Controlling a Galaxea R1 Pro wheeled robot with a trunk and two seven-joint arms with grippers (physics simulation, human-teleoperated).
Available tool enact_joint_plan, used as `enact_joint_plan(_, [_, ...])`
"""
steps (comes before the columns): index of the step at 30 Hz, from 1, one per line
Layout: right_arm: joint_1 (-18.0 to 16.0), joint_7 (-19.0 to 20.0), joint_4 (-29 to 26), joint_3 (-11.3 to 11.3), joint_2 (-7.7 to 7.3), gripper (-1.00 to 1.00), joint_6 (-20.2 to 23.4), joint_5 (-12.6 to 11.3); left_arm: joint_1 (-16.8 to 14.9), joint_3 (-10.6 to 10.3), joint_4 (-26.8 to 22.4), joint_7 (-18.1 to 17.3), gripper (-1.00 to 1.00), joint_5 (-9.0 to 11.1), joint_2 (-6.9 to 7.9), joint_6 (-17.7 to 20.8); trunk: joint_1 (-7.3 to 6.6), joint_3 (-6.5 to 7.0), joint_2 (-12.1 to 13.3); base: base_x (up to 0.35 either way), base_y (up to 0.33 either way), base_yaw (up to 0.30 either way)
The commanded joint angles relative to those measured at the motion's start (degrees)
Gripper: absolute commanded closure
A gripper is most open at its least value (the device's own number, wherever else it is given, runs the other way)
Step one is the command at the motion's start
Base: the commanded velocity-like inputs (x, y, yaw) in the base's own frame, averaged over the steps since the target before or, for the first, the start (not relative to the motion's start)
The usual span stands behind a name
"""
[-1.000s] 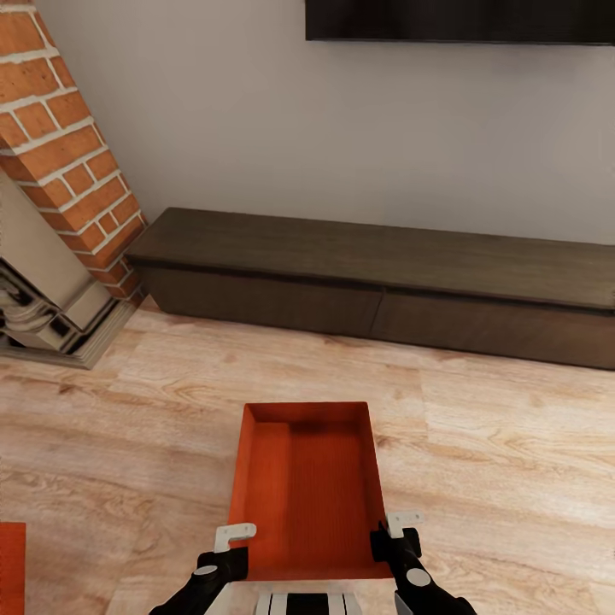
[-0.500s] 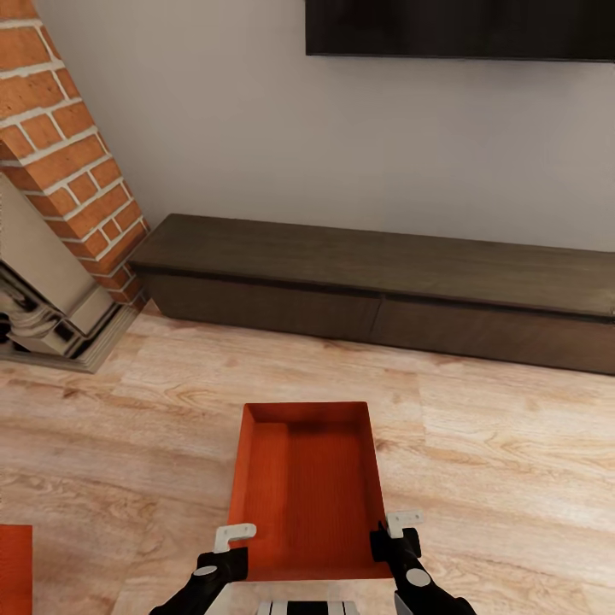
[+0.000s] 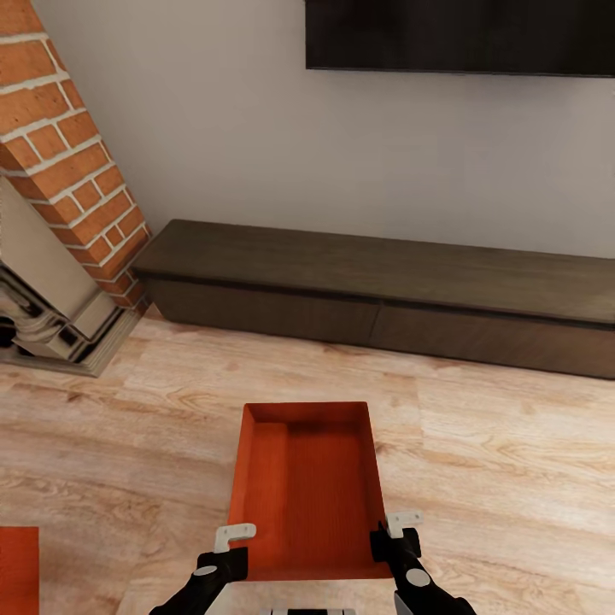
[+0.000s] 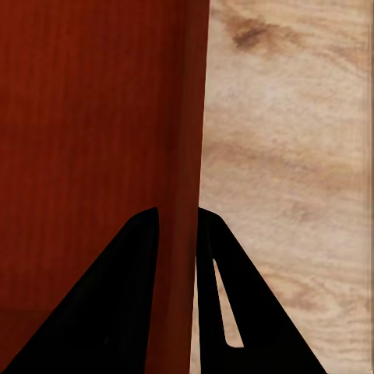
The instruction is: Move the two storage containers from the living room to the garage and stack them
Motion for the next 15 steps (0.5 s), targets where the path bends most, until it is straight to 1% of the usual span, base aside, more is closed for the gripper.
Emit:
enact_joint_plan(1, [-0.02, -0.57, 0.24, -1.09, -0.04, 1.00, -0.28, -1.27, -0.01, 0.28, -0.31, 1.43, 1.00, -0.89, 0.07, -0.75, -0.23, 0.15, 0.40, 0.000, 0.000, 0.000])
enact_joint_plan(15, [-0.02, -0.56, 0.24, -1.09, -0.10, 1.00, -0.33, -1.27, -0.01, 0.24, -0.42, 1.43, 1.00, -0.89, 0.08, -0.75, -3.31, 2.67, 6.02, 0.000, 0.000, 0.000])
